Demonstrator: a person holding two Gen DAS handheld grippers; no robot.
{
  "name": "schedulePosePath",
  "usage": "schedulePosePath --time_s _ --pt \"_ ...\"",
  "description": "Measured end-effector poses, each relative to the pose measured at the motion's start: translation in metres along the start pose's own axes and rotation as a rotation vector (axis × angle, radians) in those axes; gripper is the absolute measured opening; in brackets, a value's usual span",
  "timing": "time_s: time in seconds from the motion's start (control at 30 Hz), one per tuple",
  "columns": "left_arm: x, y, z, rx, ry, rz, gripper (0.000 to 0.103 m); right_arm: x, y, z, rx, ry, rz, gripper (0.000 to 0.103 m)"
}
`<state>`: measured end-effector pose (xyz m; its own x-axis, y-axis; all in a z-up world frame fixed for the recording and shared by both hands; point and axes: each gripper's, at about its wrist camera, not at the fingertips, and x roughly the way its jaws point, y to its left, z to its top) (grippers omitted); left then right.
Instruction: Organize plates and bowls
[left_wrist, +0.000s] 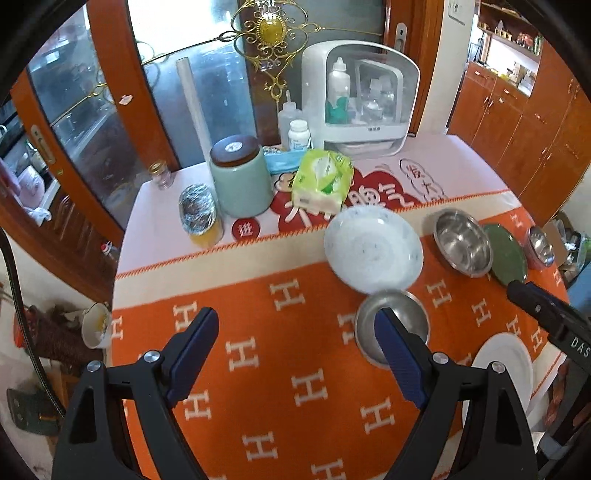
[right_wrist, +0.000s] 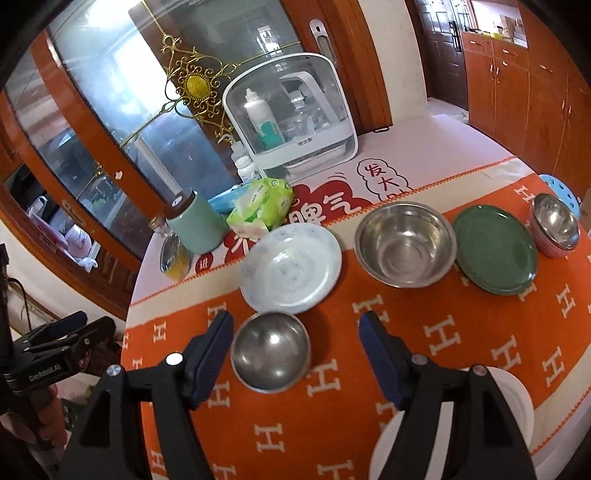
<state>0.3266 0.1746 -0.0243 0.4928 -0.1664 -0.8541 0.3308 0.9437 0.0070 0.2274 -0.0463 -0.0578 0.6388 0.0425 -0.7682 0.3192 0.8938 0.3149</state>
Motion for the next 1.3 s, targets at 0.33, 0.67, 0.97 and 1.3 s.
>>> schedulePosePath --time_s 0.33,0.67,0.97,1.3 --pt "0.056 0.003 0.041 -0.036 0.025 -0.083 0.085 0.039 -0.004 0.022 0.071 0.03 0.004 0.072" --pt "0.115 -0.004 0.048 -0.039 0.058 -0.147 0.085 0.08 -0.027 0.026 0.134 0.051 0.027 0.072" --pt "0.175 -0.007 0.037 -0.05 0.083 -0.192 0.085 0.127 -0.047 0.015 0.173 0.077 0.074 0.072" --pt "0.229 -0.013 0.025 -0.054 0.077 -0.266 0.085 0.167 -0.065 -0.001 0.197 0.051 0.121 0.072"
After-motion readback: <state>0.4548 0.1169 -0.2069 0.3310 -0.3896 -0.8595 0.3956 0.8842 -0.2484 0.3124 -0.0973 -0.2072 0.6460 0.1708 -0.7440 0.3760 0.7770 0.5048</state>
